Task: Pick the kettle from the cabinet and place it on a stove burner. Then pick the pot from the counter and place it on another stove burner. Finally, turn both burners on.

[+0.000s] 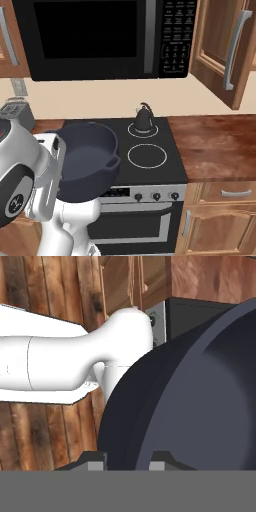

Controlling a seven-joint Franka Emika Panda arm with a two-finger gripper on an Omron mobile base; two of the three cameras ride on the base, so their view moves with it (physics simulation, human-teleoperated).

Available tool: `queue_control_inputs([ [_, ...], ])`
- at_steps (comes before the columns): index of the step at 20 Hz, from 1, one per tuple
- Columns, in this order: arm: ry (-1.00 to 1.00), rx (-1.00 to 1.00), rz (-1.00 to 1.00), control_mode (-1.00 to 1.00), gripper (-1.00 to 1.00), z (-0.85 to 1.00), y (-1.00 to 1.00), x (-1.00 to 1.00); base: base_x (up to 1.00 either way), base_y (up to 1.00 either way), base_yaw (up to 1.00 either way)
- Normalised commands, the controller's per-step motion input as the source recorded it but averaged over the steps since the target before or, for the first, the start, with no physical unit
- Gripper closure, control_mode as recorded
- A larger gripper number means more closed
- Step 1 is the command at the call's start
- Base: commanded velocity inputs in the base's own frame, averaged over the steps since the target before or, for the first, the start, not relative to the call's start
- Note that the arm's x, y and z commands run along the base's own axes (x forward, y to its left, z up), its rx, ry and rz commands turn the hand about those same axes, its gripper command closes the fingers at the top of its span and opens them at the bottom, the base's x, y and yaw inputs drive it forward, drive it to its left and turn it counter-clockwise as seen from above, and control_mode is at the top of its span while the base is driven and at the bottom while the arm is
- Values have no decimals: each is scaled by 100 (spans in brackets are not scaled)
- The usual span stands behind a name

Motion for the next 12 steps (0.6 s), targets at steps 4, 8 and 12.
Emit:
queue_control_inputs([
  [4, 0, 0, 0, 100, 100, 0, 0, 0, 16, 34, 2],
  [8, 0, 0, 0, 100, 100, 0, 0, 0, 7, 31, 5],
  [12, 0, 0, 0, 100, 100, 0, 0, 0, 19, 13, 8],
])
